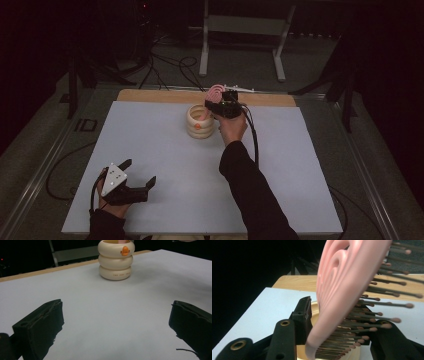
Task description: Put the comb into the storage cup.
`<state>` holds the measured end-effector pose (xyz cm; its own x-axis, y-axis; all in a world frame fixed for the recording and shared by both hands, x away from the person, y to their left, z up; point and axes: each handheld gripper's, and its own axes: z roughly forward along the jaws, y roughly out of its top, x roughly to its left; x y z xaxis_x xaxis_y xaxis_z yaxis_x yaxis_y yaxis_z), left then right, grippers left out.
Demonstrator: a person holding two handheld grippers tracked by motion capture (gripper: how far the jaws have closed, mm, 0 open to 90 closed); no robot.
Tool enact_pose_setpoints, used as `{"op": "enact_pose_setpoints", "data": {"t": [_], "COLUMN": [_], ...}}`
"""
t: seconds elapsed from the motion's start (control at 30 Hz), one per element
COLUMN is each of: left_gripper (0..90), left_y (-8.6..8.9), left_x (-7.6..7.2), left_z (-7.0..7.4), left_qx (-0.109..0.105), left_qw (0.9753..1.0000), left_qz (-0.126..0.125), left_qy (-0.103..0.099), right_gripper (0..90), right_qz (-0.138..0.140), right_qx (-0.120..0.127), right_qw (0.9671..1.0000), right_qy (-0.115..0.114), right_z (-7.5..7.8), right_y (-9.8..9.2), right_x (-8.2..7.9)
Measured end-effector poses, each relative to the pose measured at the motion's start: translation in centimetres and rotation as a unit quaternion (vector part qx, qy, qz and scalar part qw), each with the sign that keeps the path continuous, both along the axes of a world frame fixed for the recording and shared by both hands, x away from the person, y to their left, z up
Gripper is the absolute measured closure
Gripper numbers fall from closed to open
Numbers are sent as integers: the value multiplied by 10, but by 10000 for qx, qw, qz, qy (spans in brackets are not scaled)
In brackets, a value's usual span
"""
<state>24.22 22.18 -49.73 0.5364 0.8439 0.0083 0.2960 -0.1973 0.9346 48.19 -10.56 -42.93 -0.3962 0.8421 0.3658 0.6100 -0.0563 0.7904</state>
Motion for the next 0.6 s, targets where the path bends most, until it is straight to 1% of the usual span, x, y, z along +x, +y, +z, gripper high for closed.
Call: {"op": "enact_pose_setpoints", "data": {"t": [0.2, 0.33, 0.6], "left_gripper": [4, 4, 4], "left_y": [0, 0, -1], "left_x": [0, 0, 0], "left_z": [0, 0, -1], "left_qx": [2, 4, 4], "left_qw": [10000, 10000, 10000], "left_qz": [-2, -10, -21], "left_qy": [0, 4, 8], "right_gripper": [552, 534, 514], "right_qz": [11, 42, 43], "right_qx": [-13, -41, -126], "right_qw": [10000, 10000, 9999], "right_qy": [-3, -35, -77], "right_z": [0, 0, 1], "right_y": [0, -2, -7], "right_x": [0, 0, 0]}}
